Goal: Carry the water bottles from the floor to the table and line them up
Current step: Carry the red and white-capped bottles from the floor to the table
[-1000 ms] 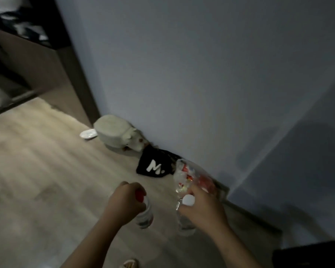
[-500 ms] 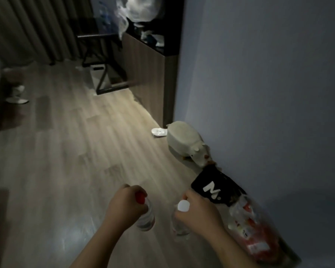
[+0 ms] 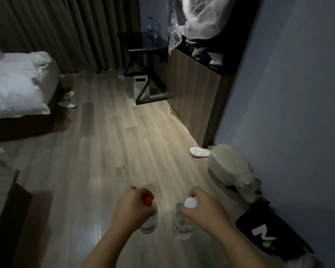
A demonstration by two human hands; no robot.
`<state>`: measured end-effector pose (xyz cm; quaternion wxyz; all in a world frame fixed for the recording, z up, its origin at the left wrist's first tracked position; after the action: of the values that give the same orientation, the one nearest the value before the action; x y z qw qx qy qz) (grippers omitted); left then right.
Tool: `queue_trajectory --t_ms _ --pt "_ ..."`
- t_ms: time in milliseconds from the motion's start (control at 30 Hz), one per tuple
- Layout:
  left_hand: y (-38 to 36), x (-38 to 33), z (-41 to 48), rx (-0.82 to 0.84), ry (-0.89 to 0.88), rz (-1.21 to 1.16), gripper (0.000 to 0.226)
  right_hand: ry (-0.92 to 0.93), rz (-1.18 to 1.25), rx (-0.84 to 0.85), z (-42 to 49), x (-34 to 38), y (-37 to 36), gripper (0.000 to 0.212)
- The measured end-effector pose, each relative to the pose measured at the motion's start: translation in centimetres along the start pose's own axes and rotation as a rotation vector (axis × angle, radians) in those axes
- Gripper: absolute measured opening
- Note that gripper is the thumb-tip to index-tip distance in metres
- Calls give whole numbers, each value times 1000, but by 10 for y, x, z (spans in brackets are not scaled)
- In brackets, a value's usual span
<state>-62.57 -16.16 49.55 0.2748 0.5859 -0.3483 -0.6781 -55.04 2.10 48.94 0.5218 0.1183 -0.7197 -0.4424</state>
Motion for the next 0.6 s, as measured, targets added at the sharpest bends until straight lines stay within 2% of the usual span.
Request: queue_trajectory --t_ms 267,600 --pt "14 22 106 -71 23 18 27 73 -5 58 107 59 -40 26" --pt "15 28 299 -154 143 -5 23 213 -10 175 302 150 -80 28"
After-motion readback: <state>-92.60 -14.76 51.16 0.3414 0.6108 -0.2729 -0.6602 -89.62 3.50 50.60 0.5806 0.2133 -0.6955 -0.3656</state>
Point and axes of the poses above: each hand's wrist, its own z-axis towards the middle knuckle, its own y-axis out of the back of the hand, x = y × z, the point moved 5 cm from there along z, towards the middle knuckle, and after that the axes turned 15 degrees about -x, right-handed, at the moved point
